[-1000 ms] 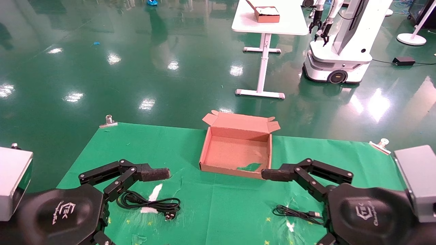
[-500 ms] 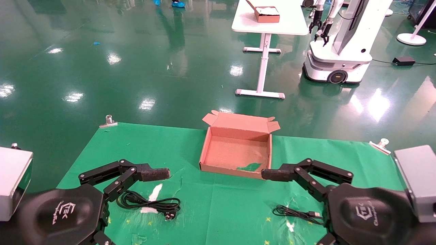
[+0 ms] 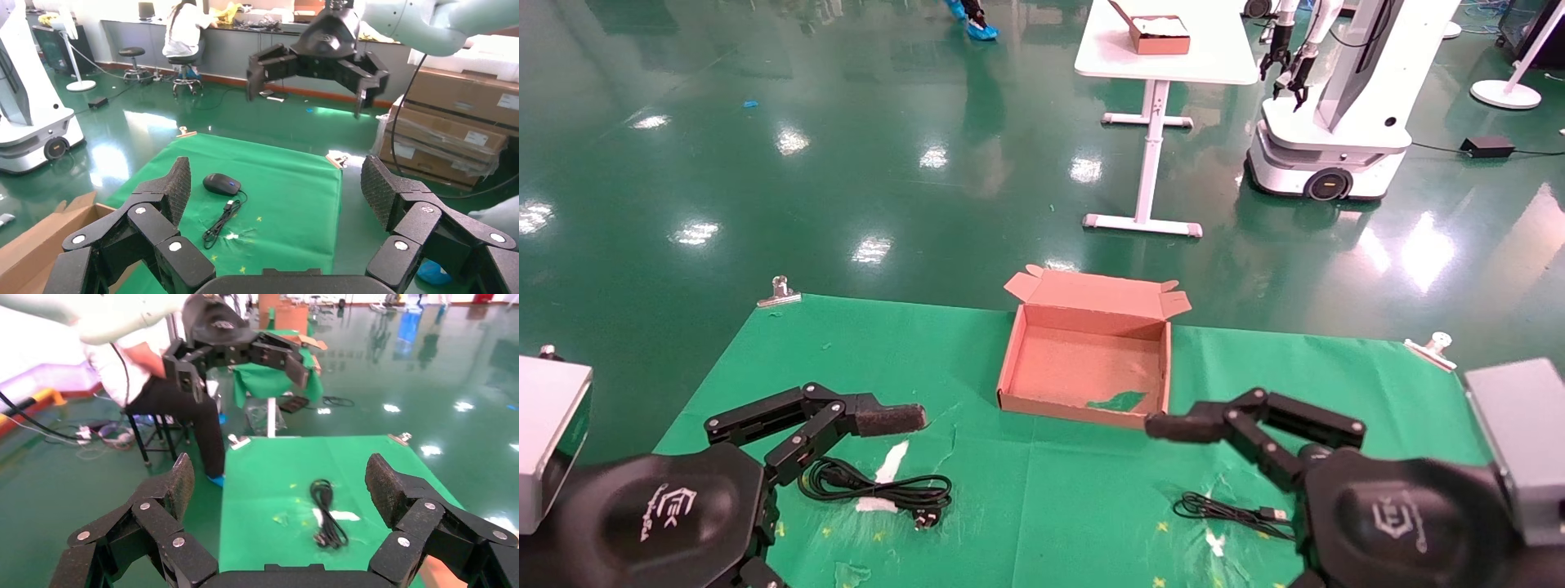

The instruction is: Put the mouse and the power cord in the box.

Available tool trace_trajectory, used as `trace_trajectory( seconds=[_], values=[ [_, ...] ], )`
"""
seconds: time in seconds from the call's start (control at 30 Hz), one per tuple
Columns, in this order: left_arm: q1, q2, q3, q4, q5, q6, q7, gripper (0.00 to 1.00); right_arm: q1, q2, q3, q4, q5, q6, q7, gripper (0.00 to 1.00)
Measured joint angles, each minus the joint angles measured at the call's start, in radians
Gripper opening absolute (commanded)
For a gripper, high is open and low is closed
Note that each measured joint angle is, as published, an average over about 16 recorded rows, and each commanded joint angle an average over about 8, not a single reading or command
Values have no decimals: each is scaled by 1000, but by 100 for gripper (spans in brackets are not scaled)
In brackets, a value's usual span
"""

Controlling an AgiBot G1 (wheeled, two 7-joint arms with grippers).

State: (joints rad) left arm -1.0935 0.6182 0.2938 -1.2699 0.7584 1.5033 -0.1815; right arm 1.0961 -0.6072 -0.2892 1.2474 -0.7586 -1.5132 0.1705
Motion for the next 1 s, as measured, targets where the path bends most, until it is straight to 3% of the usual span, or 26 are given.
trace_trajectory(
  seconds=[0.5, 0.77, 1.0],
  values=[
    [-150, 75, 133, 200, 217, 65, 114, 100, 113, 9, -118, -211, -127, -70, -120, 100],
    [-278, 160, 257, 385, 389, 72, 271, 100, 201, 16, -221, -388, -228, -65, -242, 100],
    [-416, 254, 378, 571, 576, 51, 436, 100, 296, -1, -306, -564, -378, -34, -364, 100]
  ],
)
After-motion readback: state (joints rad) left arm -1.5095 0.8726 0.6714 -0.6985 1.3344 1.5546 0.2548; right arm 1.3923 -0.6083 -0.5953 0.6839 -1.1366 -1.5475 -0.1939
